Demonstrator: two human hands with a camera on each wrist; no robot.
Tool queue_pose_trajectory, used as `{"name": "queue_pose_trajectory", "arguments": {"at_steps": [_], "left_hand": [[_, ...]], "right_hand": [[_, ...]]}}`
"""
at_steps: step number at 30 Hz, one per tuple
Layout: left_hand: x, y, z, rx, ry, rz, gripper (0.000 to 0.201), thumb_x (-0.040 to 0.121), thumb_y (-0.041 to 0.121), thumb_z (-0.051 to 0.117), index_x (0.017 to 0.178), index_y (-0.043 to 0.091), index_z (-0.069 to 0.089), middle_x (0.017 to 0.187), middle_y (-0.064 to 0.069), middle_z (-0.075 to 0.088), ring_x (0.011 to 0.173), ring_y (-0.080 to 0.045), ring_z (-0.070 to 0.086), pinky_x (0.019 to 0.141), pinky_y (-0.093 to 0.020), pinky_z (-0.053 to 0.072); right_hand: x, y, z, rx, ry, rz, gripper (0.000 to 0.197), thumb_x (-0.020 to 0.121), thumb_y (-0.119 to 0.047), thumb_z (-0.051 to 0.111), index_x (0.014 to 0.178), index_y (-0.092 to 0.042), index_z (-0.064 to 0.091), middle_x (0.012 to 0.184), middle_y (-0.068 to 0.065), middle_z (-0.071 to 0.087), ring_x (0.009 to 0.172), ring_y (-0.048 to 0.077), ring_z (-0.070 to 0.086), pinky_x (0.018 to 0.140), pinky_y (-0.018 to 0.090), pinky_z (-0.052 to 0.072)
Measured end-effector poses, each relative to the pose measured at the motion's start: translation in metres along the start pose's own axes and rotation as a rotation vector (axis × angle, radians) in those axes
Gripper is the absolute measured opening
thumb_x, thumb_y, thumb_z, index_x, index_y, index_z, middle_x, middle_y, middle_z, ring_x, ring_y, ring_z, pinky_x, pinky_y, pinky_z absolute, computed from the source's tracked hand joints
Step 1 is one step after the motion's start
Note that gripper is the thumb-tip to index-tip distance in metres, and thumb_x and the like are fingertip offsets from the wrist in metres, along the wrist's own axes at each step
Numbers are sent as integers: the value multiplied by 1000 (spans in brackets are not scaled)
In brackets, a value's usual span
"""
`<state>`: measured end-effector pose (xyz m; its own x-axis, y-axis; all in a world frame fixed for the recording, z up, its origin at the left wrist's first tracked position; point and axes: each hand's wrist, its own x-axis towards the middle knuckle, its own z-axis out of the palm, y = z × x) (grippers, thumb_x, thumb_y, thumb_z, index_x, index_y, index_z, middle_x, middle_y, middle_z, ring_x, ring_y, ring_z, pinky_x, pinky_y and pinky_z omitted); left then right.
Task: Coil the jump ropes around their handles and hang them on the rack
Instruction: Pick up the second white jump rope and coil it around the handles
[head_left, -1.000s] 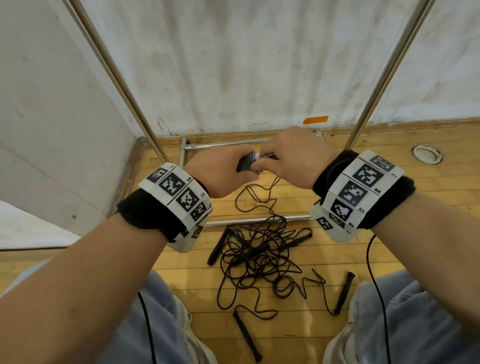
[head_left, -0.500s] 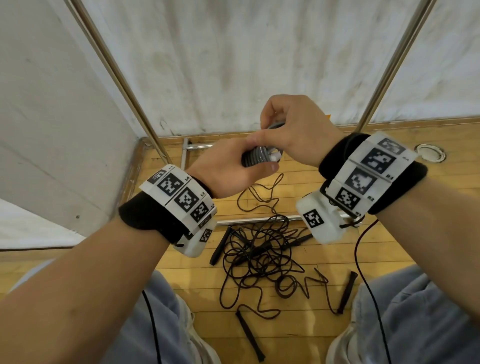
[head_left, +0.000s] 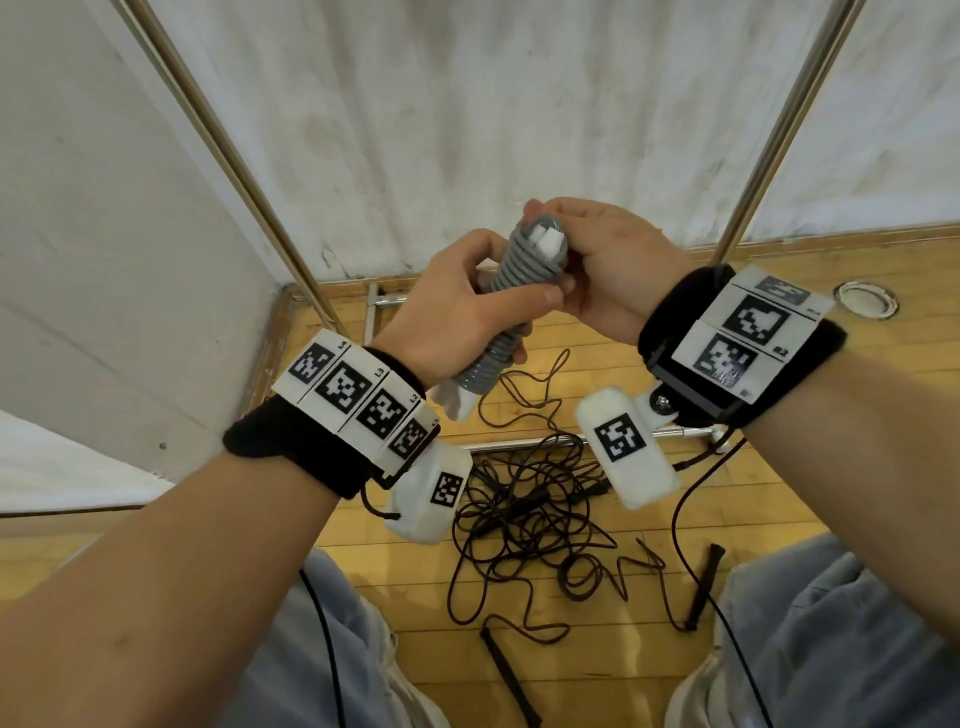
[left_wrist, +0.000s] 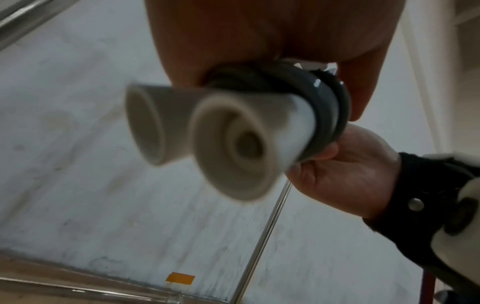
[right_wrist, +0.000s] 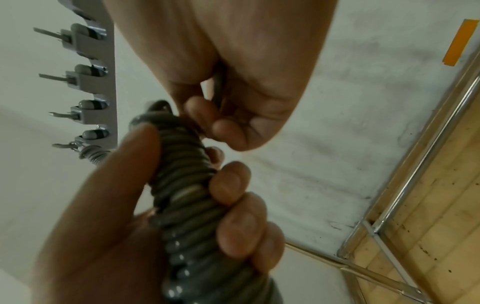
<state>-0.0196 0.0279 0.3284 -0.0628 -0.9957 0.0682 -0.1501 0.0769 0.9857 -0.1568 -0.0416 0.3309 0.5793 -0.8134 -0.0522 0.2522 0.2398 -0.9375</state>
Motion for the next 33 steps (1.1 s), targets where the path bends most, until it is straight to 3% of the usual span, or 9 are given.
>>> {"name": "queue_pose_trajectory", "arguments": {"at_steps": [4, 7, 10, 12, 14, 17, 22, 27, 33], "left_hand": [[4, 5, -2, -111, 51, -1, 28, 89, 27, 54, 98, 1, 54, 69, -5, 61, 56, -20, 58, 54, -31, 50], [5, 1, 0, -34, 61, -61, 30, 103, 33, 37, 102, 11, 57, 77, -1, 62, 63, -15, 62, 61, -31, 52], [6, -4, 4, -21, 86, -103, 22, 104, 30, 34, 103, 16, 51, 78, -1, 60, 59, -15, 61, 61, -33, 53], [7, -6, 3, -30, 107, -104, 14, 104, 28, 35, 103, 20, 47, 76, -3, 59, 56, -16, 58, 58, -35, 51], [7, -7, 2, -38, 124, -91, 12, 104, 27, 35, 102, 23, 47, 73, -4, 58, 54, -18, 56, 54, -34, 48], [6, -9, 6, -74, 145, -49, 14, 102, 27, 36, 98, 21, 48, 71, -8, 57, 51, -22, 53, 50, -33, 45], [7, -8, 10, -84, 150, -17, 13, 103, 28, 35, 100, 20, 45, 70, -9, 58, 49, -24, 53, 46, -30, 45], [8, -10, 12, -88, 203, -6, 15, 103, 28, 37, 99, 17, 46, 70, -8, 61, 48, -23, 57, 46, -30, 49], [14, -15, 12, -84, 275, -55, 21, 103, 29, 39, 103, 12, 50, 83, -9, 60, 52, -20, 63, 50, -30, 54]], "right_hand": [[-1, 6, 0, -108, 57, -2, 19, 97, -15, 47, 86, -10, 62, 59, 0, 47, 46, 12, 40, 49, 25, 36], [-2, 9, 3, -490, 214, -127, 23, 97, -15, 46, 80, -15, 61, 51, -6, 49, 42, 11, 43, 47, 26, 36], [-3, 13, 6, -797, 233, -180, 17, 97, -15, 43, 97, -17, 60, 62, -8, 53, 50, 2, 47, 56, 23, 38], [-7, 18, 8, -880, 196, -165, 25, 97, -14, 41, 119, -13, 53, 74, -8, 52, 62, 3, 47, 62, 23, 37], [-10, 20, 10, -930, 188, -183, 30, 97, -12, 41, 126, -12, 50, 79, -8, 50, 65, 5, 46, 61, 21, 35], [-12, 14, 9, -1006, 208, -209, 28, 96, -11, 43, 121, -12, 55, 90, -3, 51, 73, 14, 45, 69, 22, 34], [-13, 6, 10, -1162, 164, -194, 19, 94, -10, 45, 82, -12, 60, 83, 3, 61, 75, 19, 54, 66, 25, 37], [-14, -1, 11, -1253, 220, -207, 20, 91, -17, 50, 80, -9, 65, 78, 4, 67, 60, 13, 57, 54, 20, 43], [-14, 3, 10, -1209, 319, -189, 24, 89, -30, 57, 87, -9, 68, 65, -2, 58, 69, 21, 63, 69, 35, 53]]}}
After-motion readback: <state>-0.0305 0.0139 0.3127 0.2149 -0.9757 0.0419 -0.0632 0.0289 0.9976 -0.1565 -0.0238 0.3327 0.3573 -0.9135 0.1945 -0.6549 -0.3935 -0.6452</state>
